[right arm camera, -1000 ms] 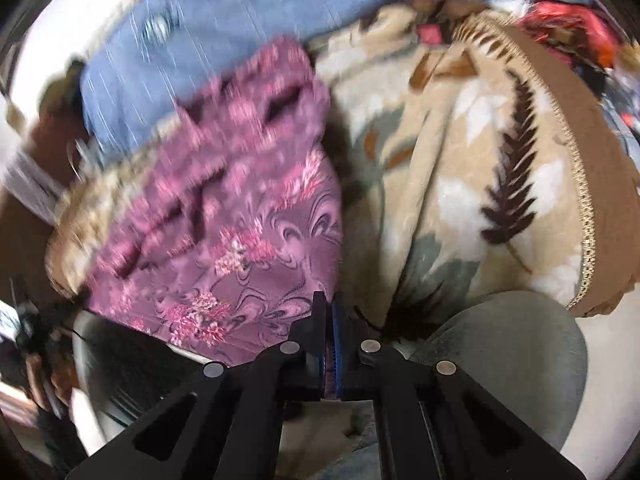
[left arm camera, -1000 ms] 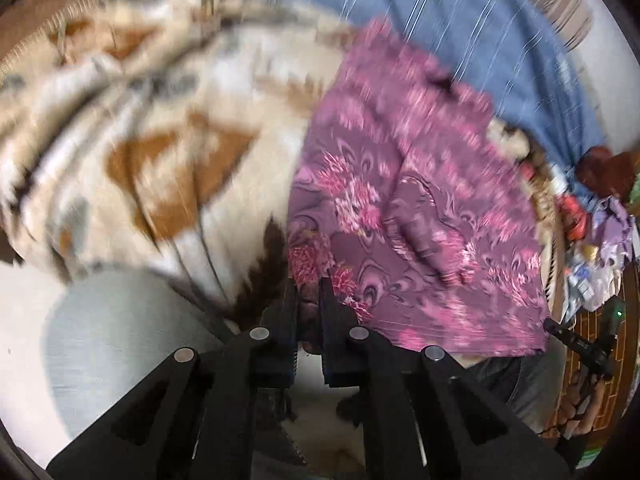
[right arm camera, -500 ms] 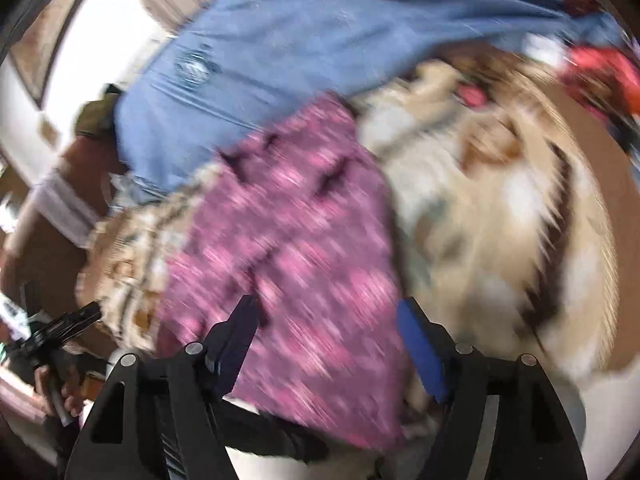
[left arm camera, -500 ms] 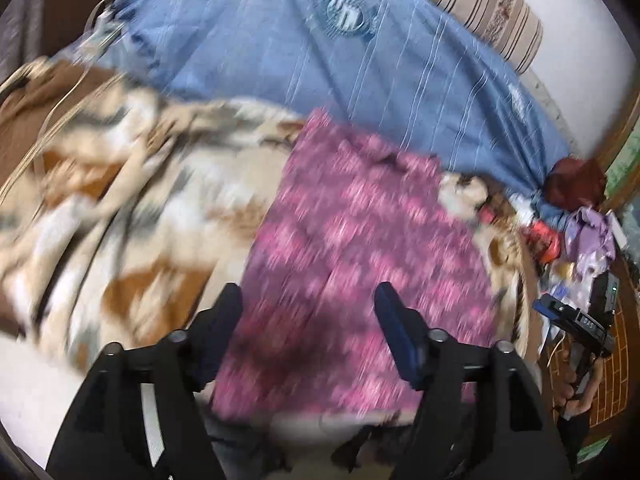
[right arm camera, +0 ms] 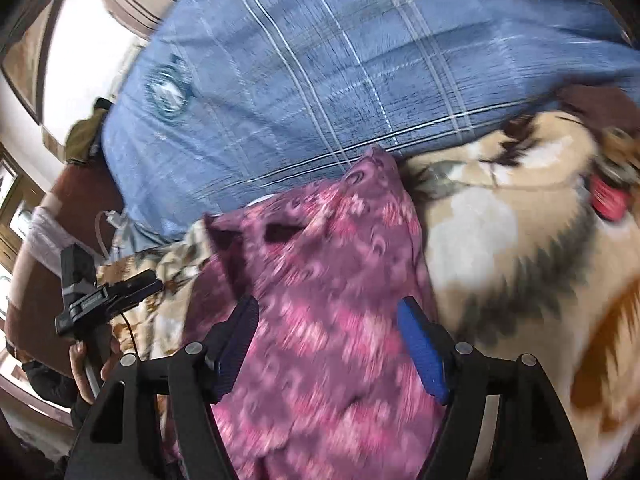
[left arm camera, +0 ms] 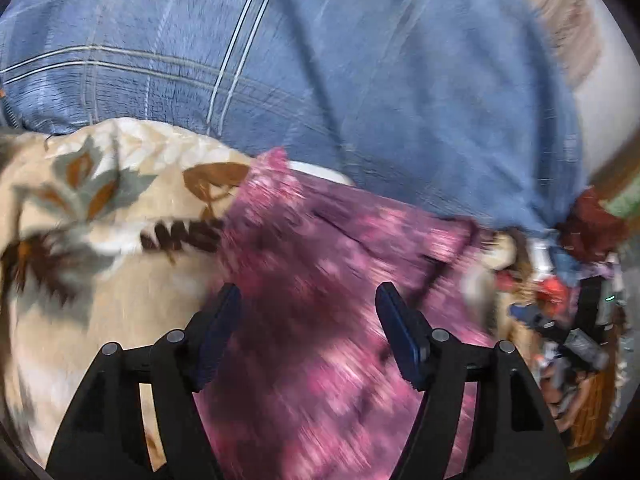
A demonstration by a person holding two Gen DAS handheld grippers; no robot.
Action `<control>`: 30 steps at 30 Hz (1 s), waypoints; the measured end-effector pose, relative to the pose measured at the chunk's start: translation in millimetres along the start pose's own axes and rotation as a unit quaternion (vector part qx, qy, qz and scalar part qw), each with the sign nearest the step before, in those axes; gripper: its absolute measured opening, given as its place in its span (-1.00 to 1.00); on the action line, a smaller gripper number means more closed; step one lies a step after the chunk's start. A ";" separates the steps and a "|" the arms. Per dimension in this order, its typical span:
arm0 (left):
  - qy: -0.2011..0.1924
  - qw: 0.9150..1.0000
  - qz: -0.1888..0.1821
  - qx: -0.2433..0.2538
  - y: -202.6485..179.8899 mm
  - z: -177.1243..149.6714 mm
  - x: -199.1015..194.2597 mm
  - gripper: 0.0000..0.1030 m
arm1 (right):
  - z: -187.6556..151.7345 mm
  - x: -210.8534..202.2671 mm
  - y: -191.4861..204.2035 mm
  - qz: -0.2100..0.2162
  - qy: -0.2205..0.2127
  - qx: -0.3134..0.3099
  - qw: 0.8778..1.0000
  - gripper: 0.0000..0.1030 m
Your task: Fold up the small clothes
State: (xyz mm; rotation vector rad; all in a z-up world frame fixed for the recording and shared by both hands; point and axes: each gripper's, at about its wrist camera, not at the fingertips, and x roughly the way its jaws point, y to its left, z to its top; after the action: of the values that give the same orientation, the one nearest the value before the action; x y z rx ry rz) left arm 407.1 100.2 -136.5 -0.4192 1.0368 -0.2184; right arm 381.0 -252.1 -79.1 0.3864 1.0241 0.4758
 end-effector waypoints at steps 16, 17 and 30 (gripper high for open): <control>0.052 0.997 -0.019 -0.056 45.3 52.4 70.4 -0.29 | 92.5 109.4 -42.1 -0.041 0.064 0.016 0.997 -0.30; 0.051 0.997 -0.012 -0.053 42.1 53.8 72.9 -0.24 | 91.3 108.1 -40.9 -0.047 0.059 0.013 0.997 -0.26; -0.011 1.000 -0.023 -0.008 28.0 34.6 -41.0 -0.95 | 79.7 45.0 -33.1 -0.057 0.021 0.023 0.998 -0.81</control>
State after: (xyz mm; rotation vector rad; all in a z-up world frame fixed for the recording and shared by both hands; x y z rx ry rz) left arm 416.2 148.5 -101.3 -0.4594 1.0078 -0.2466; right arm 477.1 -261.8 -91.1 0.3587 1.0933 0.3588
